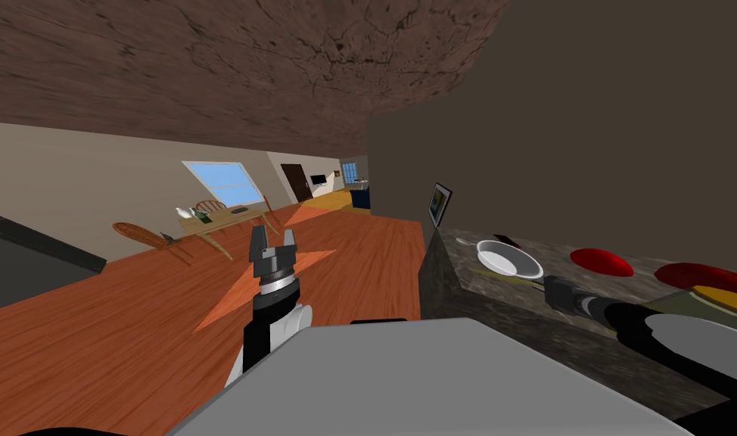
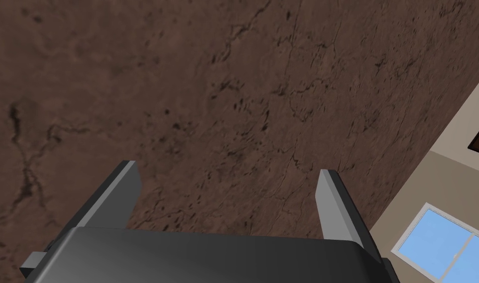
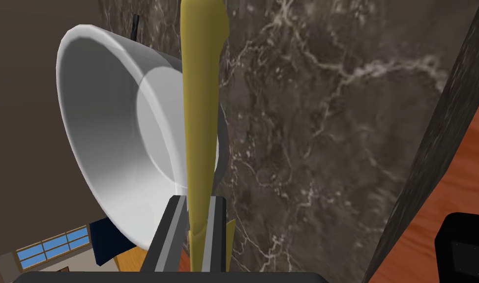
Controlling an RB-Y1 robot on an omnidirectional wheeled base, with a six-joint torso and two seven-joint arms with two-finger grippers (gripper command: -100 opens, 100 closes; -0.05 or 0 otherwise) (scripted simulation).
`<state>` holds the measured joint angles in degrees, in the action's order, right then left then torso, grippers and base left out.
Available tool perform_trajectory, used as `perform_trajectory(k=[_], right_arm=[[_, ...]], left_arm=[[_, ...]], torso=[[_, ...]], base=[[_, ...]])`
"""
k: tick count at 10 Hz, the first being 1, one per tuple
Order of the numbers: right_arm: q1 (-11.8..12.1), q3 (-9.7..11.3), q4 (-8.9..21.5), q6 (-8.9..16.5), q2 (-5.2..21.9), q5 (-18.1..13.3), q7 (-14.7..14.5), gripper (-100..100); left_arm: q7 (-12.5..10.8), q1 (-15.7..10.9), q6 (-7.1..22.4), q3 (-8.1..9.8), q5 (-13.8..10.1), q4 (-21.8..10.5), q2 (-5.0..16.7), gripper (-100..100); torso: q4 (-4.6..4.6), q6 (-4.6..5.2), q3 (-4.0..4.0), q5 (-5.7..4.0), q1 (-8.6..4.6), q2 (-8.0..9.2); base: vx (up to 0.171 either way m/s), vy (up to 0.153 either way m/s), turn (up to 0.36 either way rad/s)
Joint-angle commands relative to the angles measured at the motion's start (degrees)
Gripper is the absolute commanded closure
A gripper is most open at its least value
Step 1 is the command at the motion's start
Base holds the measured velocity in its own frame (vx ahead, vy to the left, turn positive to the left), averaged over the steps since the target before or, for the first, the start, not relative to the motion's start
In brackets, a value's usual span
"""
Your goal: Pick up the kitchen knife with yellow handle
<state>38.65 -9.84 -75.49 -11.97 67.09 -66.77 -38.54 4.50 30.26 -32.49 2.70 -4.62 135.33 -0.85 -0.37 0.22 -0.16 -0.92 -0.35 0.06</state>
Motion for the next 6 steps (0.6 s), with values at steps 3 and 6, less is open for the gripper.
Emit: perform_trajectory(k=[3, 6], right_arm=[[2.9, 0.8, -1.5, 1.8, 1.5, 5.9, -4.8, 100], [5.6, 1.6, -2.9, 3.5, 2.8, 10.7, -7.7, 100]], left_arm=[[0.0, 0.0, 0.0, 0.00, 0.0, 0.0, 0.0, 0], [0.0, 0.0, 0.0, 0.00, 0.0, 0.0, 0.0, 0]], torso=[[-0.01, 0.10, 0.00, 0.00, 0.01, 0.00], [0.02, -0.01, 0.04, -0.01, -0.02, 0.06]], base=[[0.041, 0.009, -0.039], [0.033, 0.006, -0.027]])
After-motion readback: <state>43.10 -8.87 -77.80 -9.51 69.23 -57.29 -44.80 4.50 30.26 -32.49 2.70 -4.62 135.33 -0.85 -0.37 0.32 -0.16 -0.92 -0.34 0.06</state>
